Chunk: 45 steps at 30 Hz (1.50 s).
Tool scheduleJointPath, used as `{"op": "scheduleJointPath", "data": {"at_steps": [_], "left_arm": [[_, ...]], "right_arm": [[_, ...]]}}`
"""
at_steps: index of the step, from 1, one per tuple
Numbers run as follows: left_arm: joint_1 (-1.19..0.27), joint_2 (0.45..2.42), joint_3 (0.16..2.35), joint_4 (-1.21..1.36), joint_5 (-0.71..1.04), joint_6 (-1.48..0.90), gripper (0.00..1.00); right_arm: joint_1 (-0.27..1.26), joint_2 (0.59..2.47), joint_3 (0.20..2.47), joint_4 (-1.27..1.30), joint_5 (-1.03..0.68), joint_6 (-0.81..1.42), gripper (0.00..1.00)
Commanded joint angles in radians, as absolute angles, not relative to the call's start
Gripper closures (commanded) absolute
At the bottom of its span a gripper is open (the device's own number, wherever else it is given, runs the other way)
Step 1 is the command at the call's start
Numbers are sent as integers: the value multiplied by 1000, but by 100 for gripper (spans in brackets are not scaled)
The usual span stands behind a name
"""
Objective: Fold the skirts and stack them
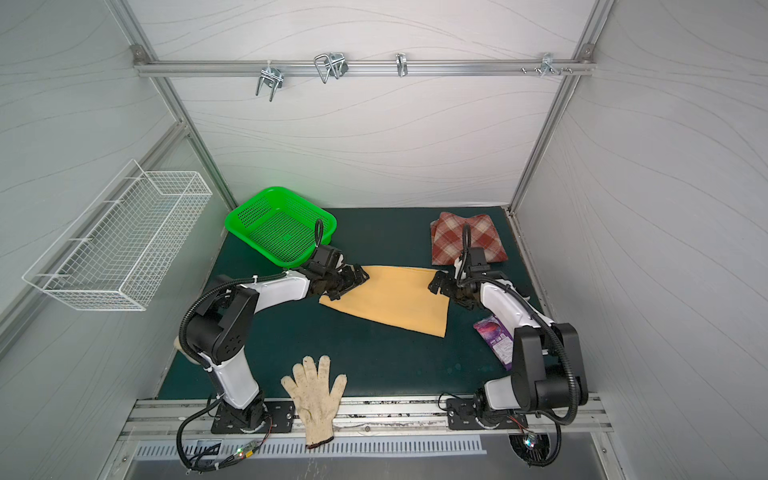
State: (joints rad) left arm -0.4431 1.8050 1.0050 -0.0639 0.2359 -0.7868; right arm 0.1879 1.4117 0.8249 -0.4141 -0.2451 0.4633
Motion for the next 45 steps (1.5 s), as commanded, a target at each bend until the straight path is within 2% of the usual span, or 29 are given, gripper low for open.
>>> {"op": "scheduleJointPath", "data": {"at_steps": [1, 3, 8, 16, 24, 31, 45], "left_arm": [[-422, 1837, 947, -293, 118, -770, 1], [-419, 1829, 940, -299, 110, -774, 1], [-410, 1801, 923, -317, 68, -791, 1], [-405, 1806, 930, -324, 74, -784, 1], [-405, 1801, 943, -331, 74, -778, 1], [-404, 1791, 943, -341, 67, -766, 1], [-403, 1806, 963, -344, 76, -766, 1]], "right_arm": [[233, 1446, 786, -348, -226, 521, 1], [247, 1462, 770, -327, -188, 523, 1], [249, 1516, 730, -261, -229, 564, 3], [266, 1607, 720, -205, -260, 584, 10], [315, 1609, 689, -186, -242, 609, 13], [335, 1527, 623, -192, -205, 641, 12], [388, 1604, 595, -116, -226, 676, 18]]}}
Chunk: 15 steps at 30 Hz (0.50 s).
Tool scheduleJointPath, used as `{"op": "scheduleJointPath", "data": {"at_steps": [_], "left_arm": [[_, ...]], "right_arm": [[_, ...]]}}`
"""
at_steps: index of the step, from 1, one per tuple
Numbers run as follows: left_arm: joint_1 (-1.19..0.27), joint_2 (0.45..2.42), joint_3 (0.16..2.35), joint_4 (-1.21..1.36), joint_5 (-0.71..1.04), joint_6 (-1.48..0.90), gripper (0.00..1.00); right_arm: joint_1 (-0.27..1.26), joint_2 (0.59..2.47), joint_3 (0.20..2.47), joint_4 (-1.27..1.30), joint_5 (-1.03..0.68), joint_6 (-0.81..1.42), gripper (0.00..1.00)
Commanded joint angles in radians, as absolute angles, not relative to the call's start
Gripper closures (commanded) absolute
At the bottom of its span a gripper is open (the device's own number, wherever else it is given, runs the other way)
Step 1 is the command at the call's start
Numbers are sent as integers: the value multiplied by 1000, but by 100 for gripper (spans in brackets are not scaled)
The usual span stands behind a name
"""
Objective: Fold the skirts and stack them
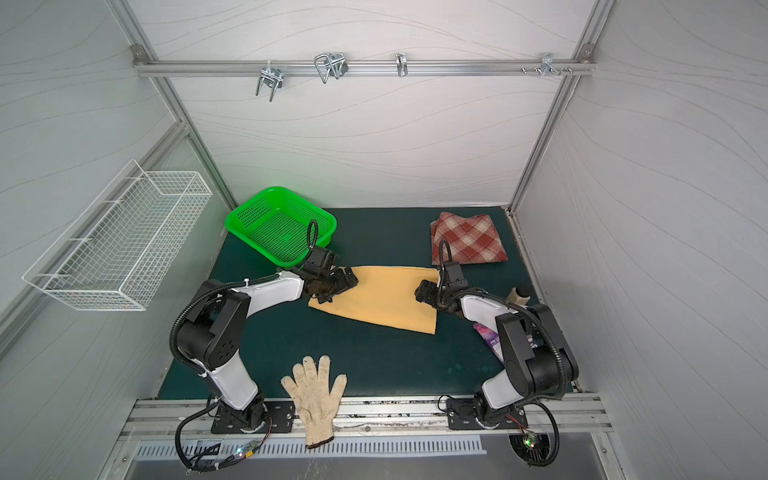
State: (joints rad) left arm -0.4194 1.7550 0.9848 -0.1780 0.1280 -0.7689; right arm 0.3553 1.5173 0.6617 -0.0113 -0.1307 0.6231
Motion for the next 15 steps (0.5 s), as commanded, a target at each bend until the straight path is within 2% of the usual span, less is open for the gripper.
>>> {"op": "scheduleJointPath", "data": {"at_steps": [1, 4, 6, 8, 10, 15], "left_arm": [[-403, 1806, 963, -344, 77, -767, 1], [-403, 1807, 963, -344, 76, -764, 2], [-403, 1806, 962, -344, 74, -763, 1], [-403, 1806, 962, -344, 75, -763, 2], [-403, 1805, 962, -343, 78, -763, 2], [-402, 1801, 962, -344, 77, -757, 2]], "right_arm": [[388, 1610, 595, -111, -227, 679, 19], [388, 1623, 588, -96, -227, 684, 23], [388, 1631, 582, -83, -230, 687, 33], [387, 1625, 573, -68, -227, 696, 39], [388, 1614, 568, -62, -215, 702, 50], [388, 1577, 601, -118, -172, 687, 67]]}}
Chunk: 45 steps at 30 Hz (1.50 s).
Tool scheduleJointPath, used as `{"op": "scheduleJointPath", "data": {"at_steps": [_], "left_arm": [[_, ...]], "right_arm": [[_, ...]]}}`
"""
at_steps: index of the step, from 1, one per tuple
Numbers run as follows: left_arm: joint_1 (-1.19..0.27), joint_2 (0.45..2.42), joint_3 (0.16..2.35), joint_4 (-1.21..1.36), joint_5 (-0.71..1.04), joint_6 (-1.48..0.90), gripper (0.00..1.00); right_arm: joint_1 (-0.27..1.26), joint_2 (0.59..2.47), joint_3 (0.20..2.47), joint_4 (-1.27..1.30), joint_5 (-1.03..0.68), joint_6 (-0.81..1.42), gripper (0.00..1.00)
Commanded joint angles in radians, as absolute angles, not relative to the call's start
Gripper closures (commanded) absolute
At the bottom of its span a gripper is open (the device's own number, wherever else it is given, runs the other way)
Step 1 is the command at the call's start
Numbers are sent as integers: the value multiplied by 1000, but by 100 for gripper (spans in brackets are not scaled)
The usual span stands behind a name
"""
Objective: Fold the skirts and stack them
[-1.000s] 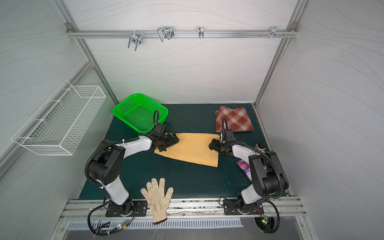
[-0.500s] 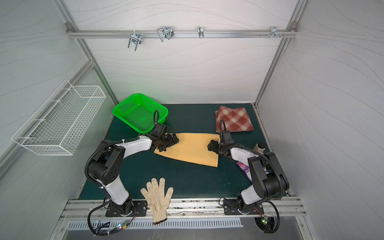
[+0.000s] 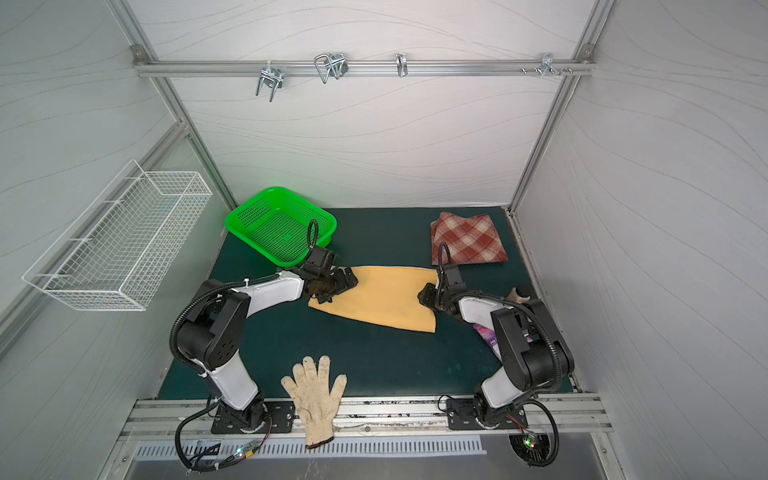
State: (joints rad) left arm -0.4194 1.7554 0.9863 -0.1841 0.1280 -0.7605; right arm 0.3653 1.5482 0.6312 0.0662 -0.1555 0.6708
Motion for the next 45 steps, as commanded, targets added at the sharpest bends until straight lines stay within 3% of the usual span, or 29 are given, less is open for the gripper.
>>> {"op": "scheduleJointPath", "data": {"at_steps": [1, 8, 14, 28, 39, 45], "left_arm": [[-402, 1801, 962, -344, 77, -757, 1], [-402, 1784, 954, -334, 90, -755, 1], [-402, 1734, 936, -329, 102, -745, 1], [-402, 1599, 928, -357, 135, -700, 1], [-412, 1674, 897, -273, 187, -699, 1], [-425, 1716, 882, -234, 202, -707, 2]], "right_arm": [[388, 1570, 613, -136, -159, 680, 69], [388, 1522, 736, -295, -72, 601, 92], [388, 1529, 895, -465, 33, 493, 100], [468, 1627, 1246, -790, 259, 330, 100], [658, 1824, 1590, -1043, 446, 355, 100], [723, 1928, 1755, -1121, 432, 397, 100]]}}
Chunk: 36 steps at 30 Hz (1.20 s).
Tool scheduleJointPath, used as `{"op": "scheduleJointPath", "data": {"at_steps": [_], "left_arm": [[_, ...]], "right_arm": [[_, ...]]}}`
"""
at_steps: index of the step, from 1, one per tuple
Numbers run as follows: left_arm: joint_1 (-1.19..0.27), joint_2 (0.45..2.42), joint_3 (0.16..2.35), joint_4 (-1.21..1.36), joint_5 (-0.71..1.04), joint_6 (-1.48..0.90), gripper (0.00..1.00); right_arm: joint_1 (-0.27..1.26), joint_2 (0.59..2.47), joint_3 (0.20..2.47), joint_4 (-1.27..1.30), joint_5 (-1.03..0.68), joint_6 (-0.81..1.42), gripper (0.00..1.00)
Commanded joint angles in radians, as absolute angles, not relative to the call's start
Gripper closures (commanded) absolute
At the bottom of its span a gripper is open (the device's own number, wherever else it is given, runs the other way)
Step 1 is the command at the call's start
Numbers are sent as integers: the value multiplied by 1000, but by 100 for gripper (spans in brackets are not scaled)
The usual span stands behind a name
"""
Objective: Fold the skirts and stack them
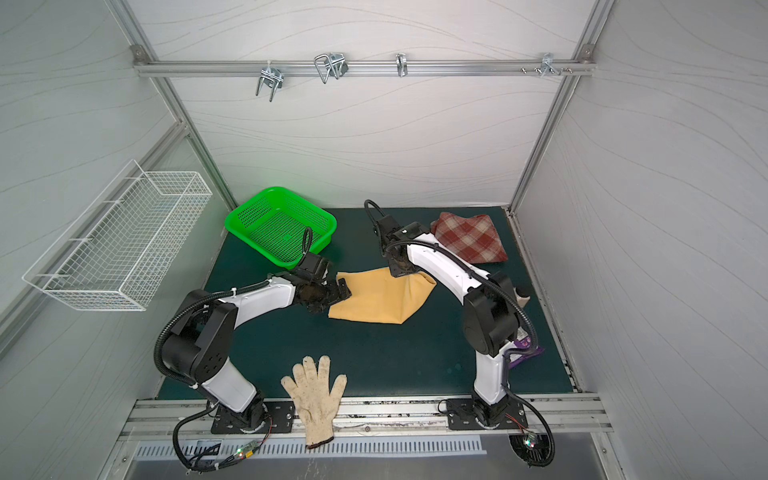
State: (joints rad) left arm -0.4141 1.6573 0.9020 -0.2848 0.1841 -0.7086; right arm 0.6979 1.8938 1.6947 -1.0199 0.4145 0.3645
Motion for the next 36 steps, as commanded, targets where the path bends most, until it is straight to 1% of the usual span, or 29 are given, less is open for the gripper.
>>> {"op": "scheduleJointPath", "data": {"at_steps": [1, 5, 8, 12, 15, 19, 26, 31, 36], "left_arm": [[-428, 1720, 879, -227, 204, -709, 2], [-438, 1738, 873, -205, 211, -717, 2], [-450, 1752, 873, -194, 214, -720, 2], [-464, 1764, 869, -181, 213, -728, 2], [-474, 1774, 870, -176, 214, -731, 2], [-480, 1778, 864, -164, 217, -738, 2], [-485, 1774, 849, -149, 221, -743, 2], [-486, 1775, 833, -132, 222, -748, 2], [-491, 1776, 830, -126, 225, -750, 2]], "right_arm": [[730, 1941, 1778, -1127, 417, 407, 100], [760, 1995, 1871, -1140, 364, 442, 100], [771, 2020, 1915, -1134, 287, 481, 100], [780, 2017, 1916, -1086, 190, 535, 100], [795, 2013, 1916, -1057, 159, 563, 100], [798, 1998, 1891, -993, 79, 607, 100], [801, 1991, 1833, -869, 0, 707, 100], [804, 1955, 1756, -740, -20, 800, 100], [811, 1945, 1750, -677, -43, 859, 100]]}}
